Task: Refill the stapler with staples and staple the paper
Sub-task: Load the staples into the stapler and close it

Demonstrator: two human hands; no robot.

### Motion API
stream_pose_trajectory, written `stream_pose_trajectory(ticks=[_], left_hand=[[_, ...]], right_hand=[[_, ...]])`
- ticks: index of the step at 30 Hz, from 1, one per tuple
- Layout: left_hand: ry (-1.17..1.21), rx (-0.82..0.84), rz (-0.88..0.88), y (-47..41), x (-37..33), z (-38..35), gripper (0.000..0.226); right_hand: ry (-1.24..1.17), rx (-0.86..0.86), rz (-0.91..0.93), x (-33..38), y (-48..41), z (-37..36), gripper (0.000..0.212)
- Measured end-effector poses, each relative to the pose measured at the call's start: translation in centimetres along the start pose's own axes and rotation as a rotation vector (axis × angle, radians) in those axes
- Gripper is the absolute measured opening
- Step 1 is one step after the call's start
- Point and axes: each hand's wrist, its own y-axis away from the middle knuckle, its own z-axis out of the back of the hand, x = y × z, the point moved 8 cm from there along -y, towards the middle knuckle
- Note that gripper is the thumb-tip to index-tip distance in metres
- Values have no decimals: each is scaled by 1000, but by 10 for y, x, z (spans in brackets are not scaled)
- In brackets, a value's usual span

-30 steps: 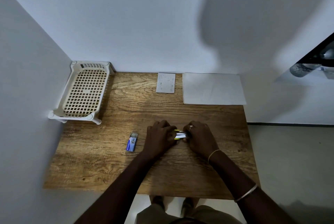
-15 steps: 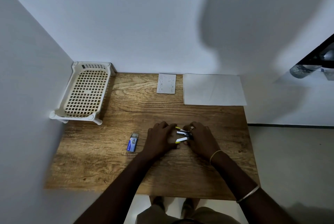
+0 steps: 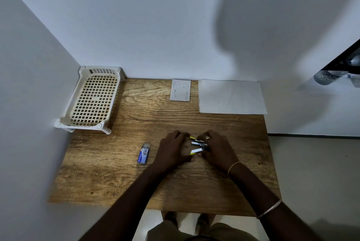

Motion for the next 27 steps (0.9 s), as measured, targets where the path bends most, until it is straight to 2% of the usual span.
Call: stream_pose_trajectory(ticks=[6, 12, 16, 27], left_hand=[[36, -27, -26, 2, -3, 3, 69], [-5, 10, -70, 0, -7, 2, 70], [-13, -2, -82, -1, -9, 5, 62], [1, -20, -155, -5, -20, 5, 29]], right_hand=[[38, -31, 37, 5, -3, 3, 45], [63, -34, 21, 2, -3, -1, 46], [66, -36, 20, 4, -4, -1, 37], [111, -72, 13, 12, -2, 0, 20]])
